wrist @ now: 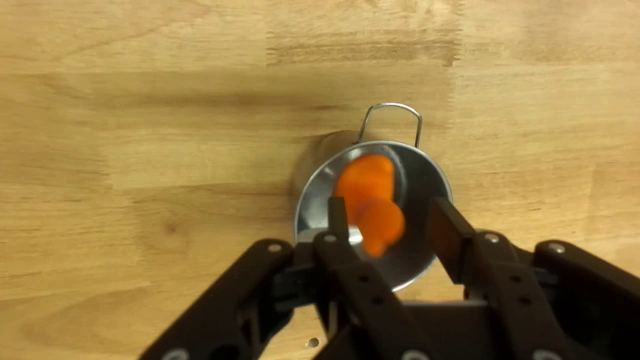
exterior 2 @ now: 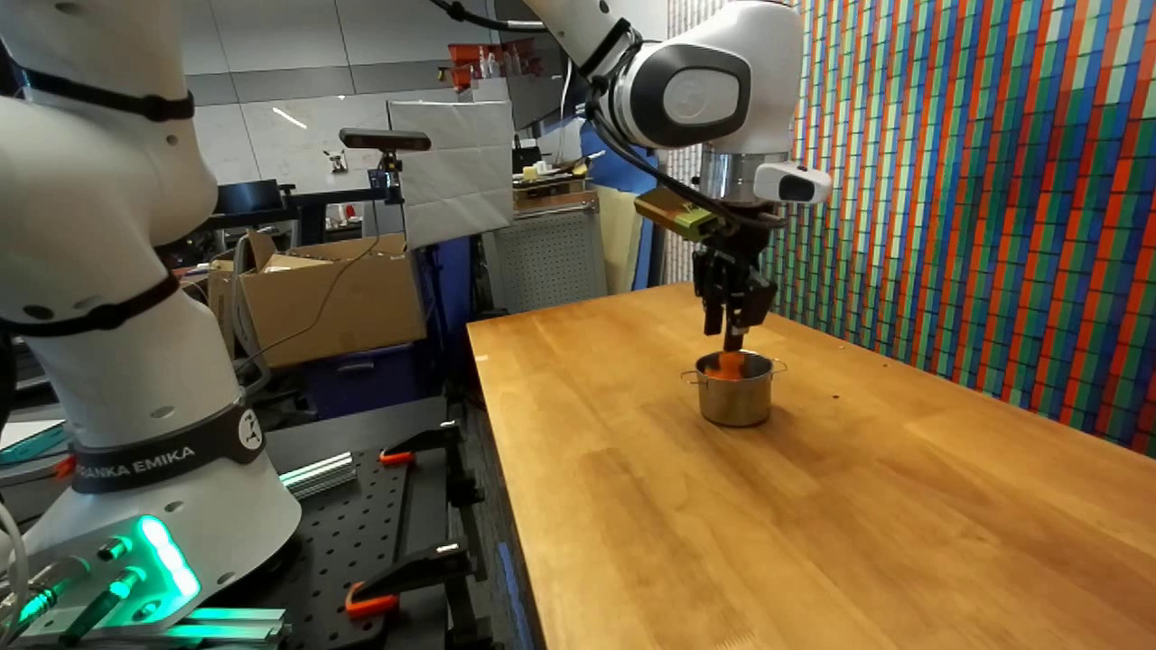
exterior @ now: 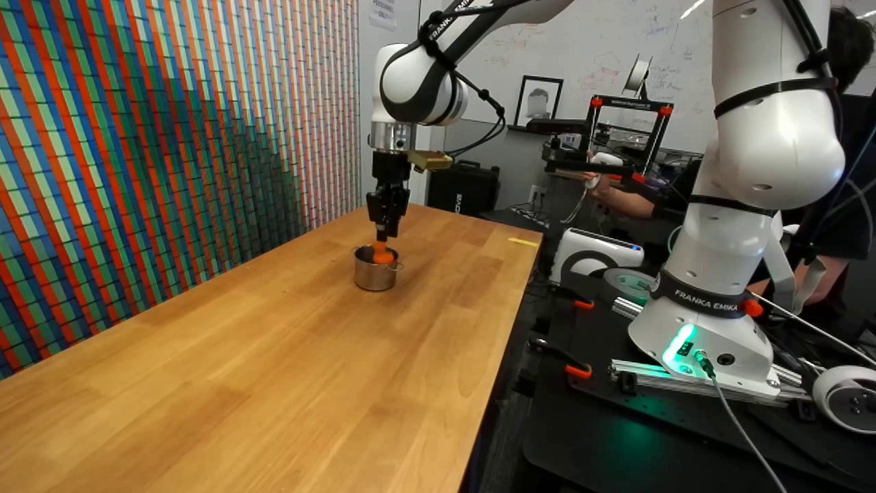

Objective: Put the orange rubber duck in the pot

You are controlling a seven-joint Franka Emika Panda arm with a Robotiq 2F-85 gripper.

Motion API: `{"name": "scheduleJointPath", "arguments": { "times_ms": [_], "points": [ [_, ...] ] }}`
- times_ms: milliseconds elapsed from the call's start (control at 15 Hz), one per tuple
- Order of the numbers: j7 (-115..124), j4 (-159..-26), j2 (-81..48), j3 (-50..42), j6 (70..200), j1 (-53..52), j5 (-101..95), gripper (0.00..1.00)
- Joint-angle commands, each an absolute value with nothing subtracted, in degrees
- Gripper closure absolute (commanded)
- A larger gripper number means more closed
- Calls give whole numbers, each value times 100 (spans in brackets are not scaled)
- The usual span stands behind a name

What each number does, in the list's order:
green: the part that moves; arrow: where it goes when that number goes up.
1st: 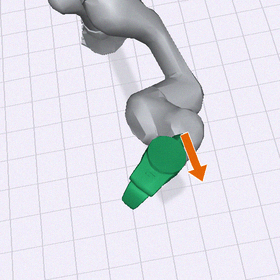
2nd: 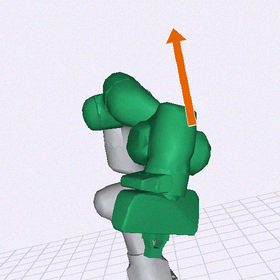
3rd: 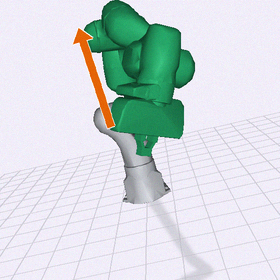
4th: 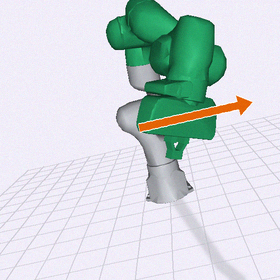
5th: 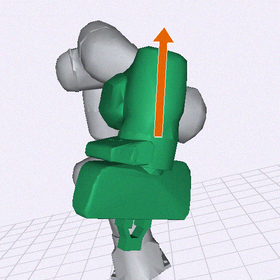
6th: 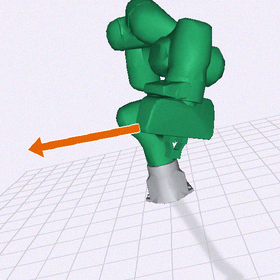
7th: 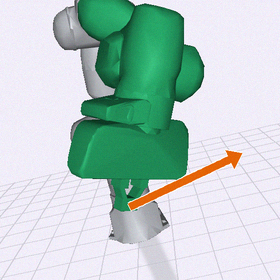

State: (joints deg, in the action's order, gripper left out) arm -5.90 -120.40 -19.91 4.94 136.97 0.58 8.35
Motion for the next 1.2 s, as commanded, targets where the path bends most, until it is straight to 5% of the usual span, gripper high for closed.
{"name": "scheduleJointPath", "arguments": {
  "times_ms": [0, 200, 1133],
  "points": [
    [-740, -12255, -1934, 524, 14086, 40, 900, 22],
    [-712, -12222, -1983, 500, 14239, 63, 891, 1],
    [-1028, -10792, -1526, -76, 11427, 325, 88, 0]
  ]
}}
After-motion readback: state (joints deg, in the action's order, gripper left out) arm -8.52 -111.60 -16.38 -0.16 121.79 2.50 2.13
